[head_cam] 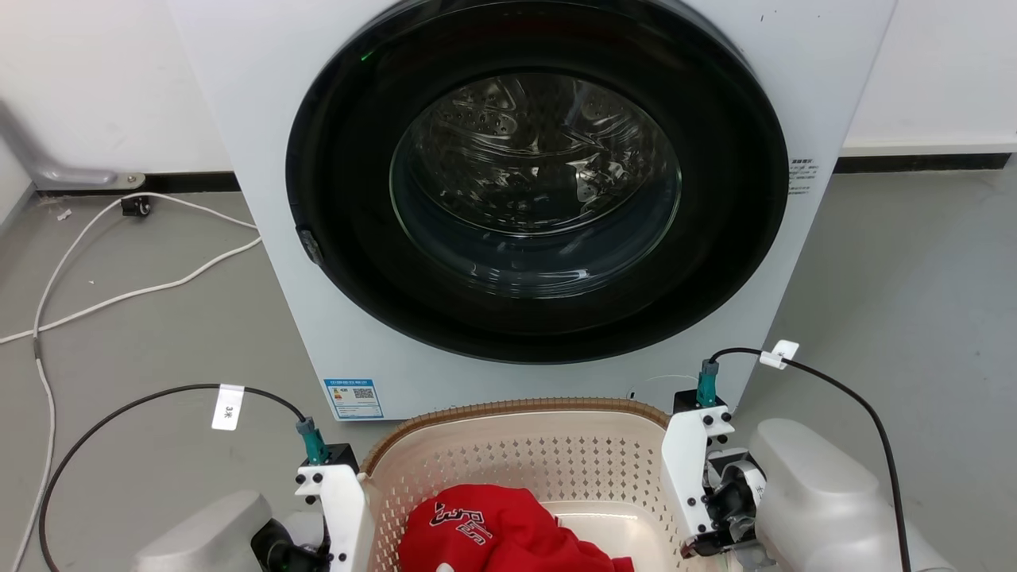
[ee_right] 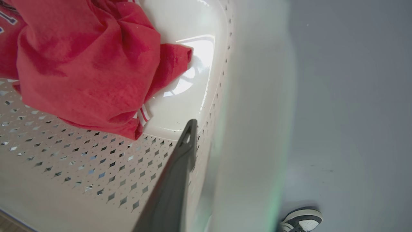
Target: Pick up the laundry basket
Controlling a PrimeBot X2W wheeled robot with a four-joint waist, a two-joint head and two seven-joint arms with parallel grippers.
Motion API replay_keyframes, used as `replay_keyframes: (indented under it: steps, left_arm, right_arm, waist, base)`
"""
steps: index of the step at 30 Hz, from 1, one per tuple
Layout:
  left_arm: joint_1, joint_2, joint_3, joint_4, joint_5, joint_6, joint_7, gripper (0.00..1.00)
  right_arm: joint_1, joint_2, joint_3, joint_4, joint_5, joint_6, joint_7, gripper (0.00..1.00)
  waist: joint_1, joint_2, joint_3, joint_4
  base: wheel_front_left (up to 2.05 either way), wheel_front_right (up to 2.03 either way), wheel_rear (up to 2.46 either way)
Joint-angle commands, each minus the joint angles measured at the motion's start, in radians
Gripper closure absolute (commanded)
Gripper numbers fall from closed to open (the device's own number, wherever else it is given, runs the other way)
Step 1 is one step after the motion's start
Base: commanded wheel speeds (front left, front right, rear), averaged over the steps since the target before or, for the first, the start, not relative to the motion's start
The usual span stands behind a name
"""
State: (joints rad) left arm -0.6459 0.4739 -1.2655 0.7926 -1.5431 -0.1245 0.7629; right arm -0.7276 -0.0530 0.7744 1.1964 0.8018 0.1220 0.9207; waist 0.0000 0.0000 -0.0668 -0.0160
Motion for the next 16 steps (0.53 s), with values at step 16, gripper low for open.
replay_keyframes:
  steps: [16]
  left_arm:
    - [-0.023, -0.006, 0.007, 0.006, -0.003, -0.011, 0.01, 1.0]
  right_arm:
    - [-0.037, 0.005, 0.046, 0.017, 0.042, 0.016, -0.008, 1.0]
  waist:
    - [0.0, 0.0, 0.0, 0.001]
  base:
    - [0.0, 0.0, 0.0]
